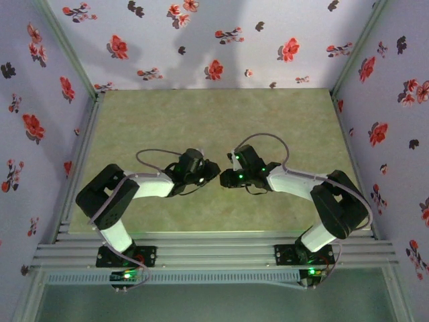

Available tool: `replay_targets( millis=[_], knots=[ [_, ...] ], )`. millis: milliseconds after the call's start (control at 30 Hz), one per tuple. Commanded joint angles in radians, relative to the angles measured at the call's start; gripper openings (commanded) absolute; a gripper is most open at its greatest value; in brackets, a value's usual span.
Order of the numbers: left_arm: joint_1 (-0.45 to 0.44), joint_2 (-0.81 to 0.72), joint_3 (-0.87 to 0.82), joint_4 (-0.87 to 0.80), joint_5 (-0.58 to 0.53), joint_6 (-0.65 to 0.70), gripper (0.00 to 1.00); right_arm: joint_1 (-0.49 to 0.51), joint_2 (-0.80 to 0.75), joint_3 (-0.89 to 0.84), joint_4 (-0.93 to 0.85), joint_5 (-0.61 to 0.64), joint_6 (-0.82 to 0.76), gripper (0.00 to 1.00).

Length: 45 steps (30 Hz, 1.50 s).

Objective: Lock with the key

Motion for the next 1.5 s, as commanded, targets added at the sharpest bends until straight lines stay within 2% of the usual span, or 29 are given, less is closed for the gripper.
replay_targets(
  millis=[0,300,1000,1467],
  knots=[
    [0.019,-0.023,0.019,-0.047,-0.013,0.03,0.16,0.008,-0.037,-0.008,0.025,-0.023,-0.015,0.23],
    [0.029,-0.047,0.019,-0.065,-0.013,0.043,0.26,0.014,-0.038,-0.007,0.027,-0.029,-0.019,0.23],
    [0.02,-0.039,-0.017,0.057,0.043,-0.003,0.17,0.025,-0.031,-0.002,0.021,-0.019,-0.025,0.23],
    [0.018,-0.036,-0.031,0.042,0.068,0.023,0.22,0.022,-0.069,-0.018,0.018,0.036,-0.018,0.22]
  ],
)
